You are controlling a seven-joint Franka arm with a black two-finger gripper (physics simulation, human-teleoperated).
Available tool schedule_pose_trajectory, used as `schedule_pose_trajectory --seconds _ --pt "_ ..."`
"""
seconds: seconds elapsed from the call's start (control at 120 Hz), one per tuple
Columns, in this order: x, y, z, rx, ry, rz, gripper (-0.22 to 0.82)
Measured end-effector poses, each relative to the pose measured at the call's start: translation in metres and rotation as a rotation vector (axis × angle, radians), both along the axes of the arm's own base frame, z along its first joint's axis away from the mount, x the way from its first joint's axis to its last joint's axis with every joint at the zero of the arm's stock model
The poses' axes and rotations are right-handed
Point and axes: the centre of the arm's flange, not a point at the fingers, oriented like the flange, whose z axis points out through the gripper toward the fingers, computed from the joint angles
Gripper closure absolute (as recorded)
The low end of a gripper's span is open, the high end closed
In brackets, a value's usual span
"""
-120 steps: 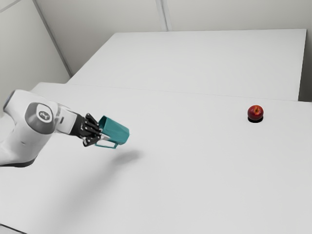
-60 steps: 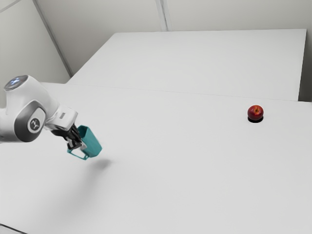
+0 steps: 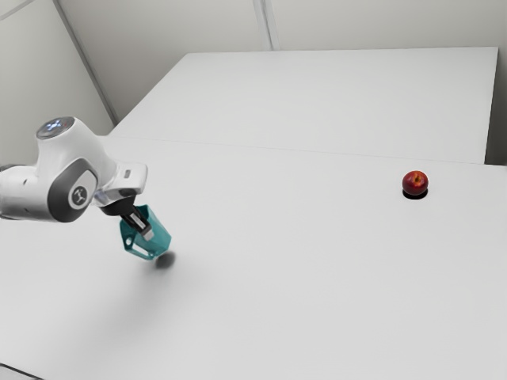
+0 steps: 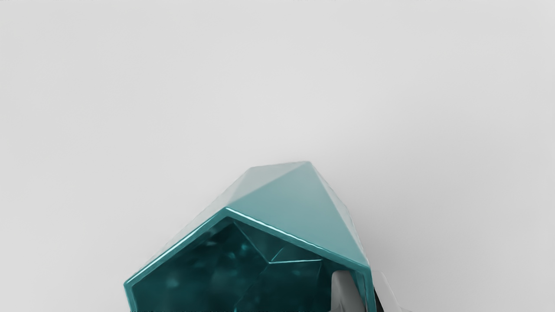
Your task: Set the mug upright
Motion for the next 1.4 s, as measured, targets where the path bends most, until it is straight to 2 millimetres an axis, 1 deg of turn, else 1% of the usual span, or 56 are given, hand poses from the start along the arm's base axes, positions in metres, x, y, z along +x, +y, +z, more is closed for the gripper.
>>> schedule_pose_trajectory --seconds 0.108,0.275,0.408,0.592,0.75,0.917,1.05,1.183,1.308,1.4 --pt "0.009 -0.008 -0.002 -0.002 0.023 0.033 0.79" --pt "0.013 -0.014 -0.01 -0.029 0.066 0.103 0.79" --pt "0.023 -0.022 -0.012 -0.046 0.099 0.141 0.79" --pt "0.031 -0.027 -0.02 -0.077 0.141 0.201 0.79" --pt "0.04 -0.027 -0.021 -0.088 0.153 0.24 0.79" --pt "0.052 -0.034 -0.022 -0.085 0.161 0.25 0.79" --pt "0.055 -0.04 -0.022 -0.084 0.166 0.251 0.79" --pt "0.062 -0.046 -0.022 -0.079 0.172 0.251 0.79" --pt "0.065 -0.048 -0.026 -0.075 0.184 0.256 0.79" --pt "0.071 -0.048 -0.027 -0.071 0.187 0.261 0.79"
